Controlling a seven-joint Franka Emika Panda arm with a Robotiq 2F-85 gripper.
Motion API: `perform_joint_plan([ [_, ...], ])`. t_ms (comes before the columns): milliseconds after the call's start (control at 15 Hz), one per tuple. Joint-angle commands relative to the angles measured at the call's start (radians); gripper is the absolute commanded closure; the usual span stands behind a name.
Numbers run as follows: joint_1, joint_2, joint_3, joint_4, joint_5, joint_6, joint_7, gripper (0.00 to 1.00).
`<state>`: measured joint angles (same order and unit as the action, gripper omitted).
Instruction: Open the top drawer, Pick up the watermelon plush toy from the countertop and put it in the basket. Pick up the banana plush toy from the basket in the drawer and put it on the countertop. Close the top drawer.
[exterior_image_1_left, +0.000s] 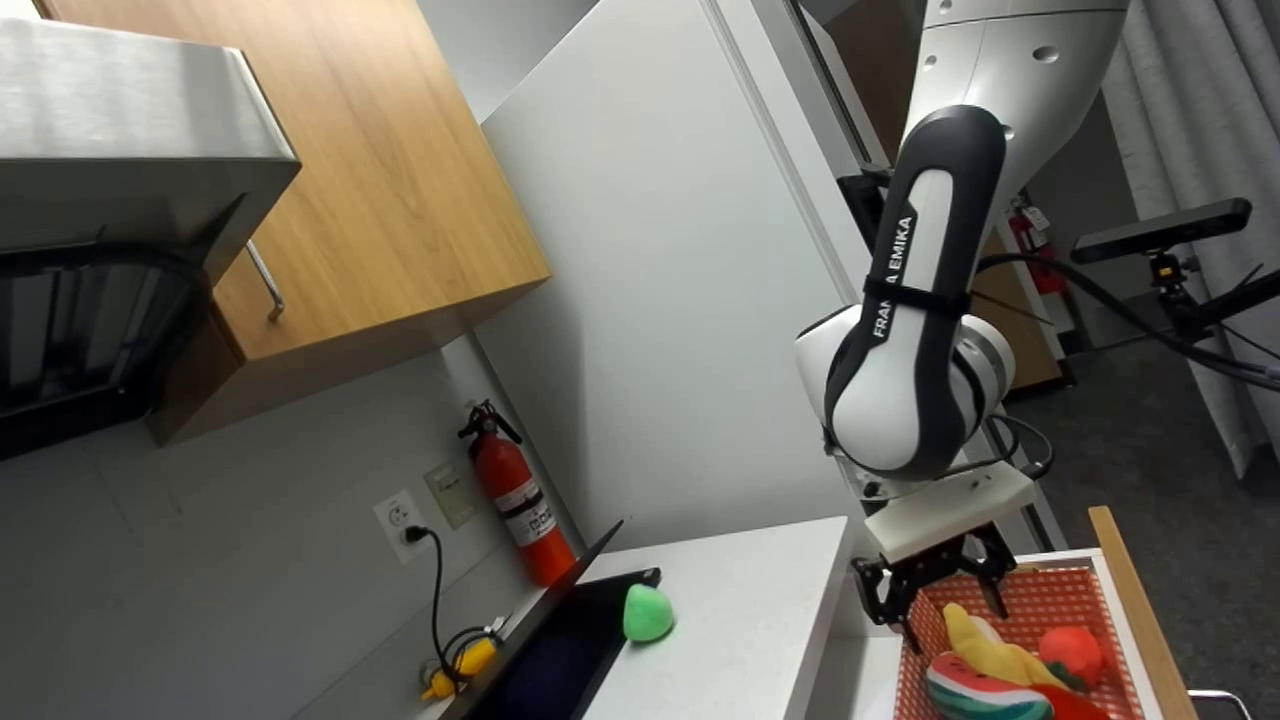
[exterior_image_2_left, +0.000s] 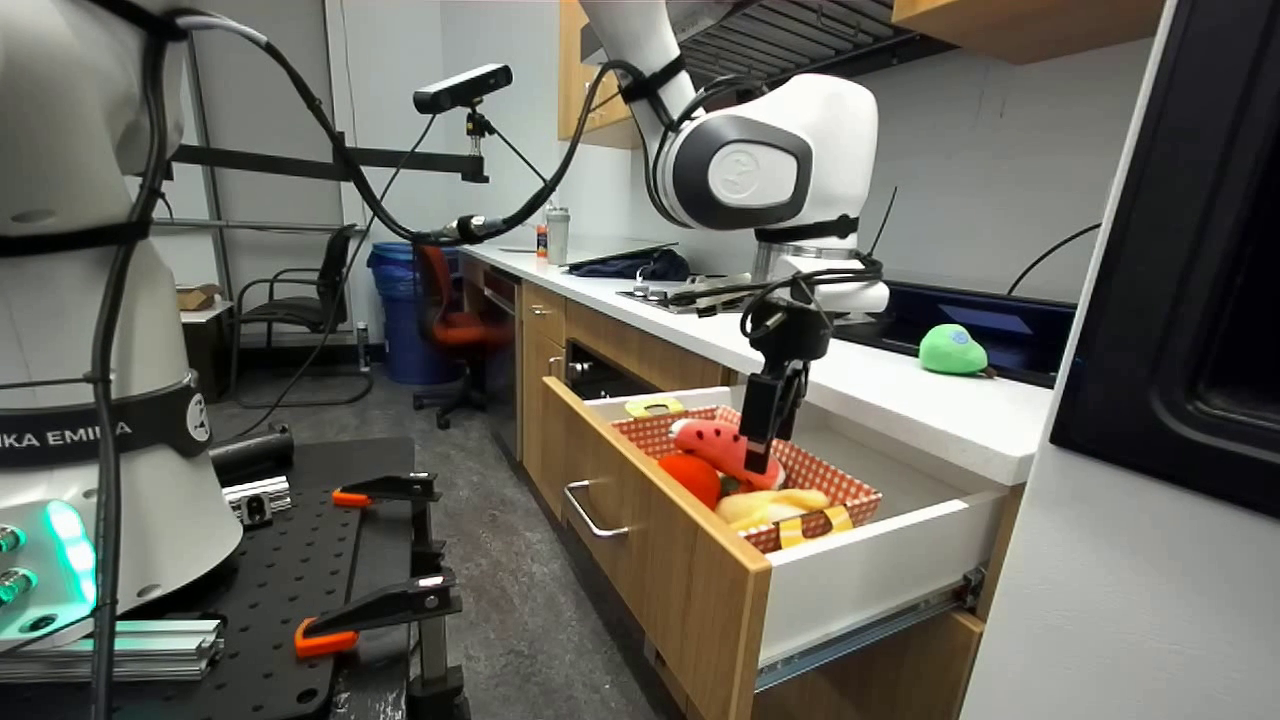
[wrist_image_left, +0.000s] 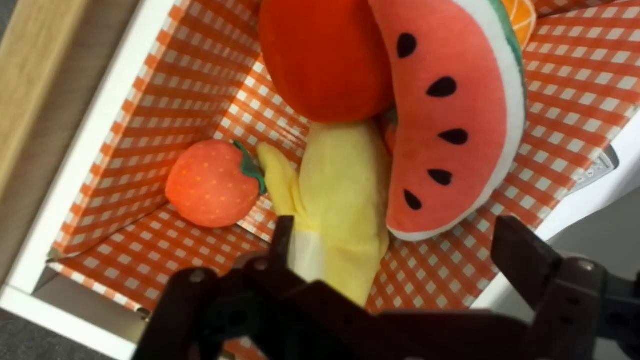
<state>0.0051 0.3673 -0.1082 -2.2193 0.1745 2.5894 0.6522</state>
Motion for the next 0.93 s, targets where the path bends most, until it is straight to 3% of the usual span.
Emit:
perform_joint_plan([
  [0, -0.015, -0.014, -0.003, -0.045, 0.046, 0.054, -0.012, 0.00],
  [867, -0.057, 0.027, -0.007, -0.049, 0.103, 0.097, -0.029, 0.00],
])
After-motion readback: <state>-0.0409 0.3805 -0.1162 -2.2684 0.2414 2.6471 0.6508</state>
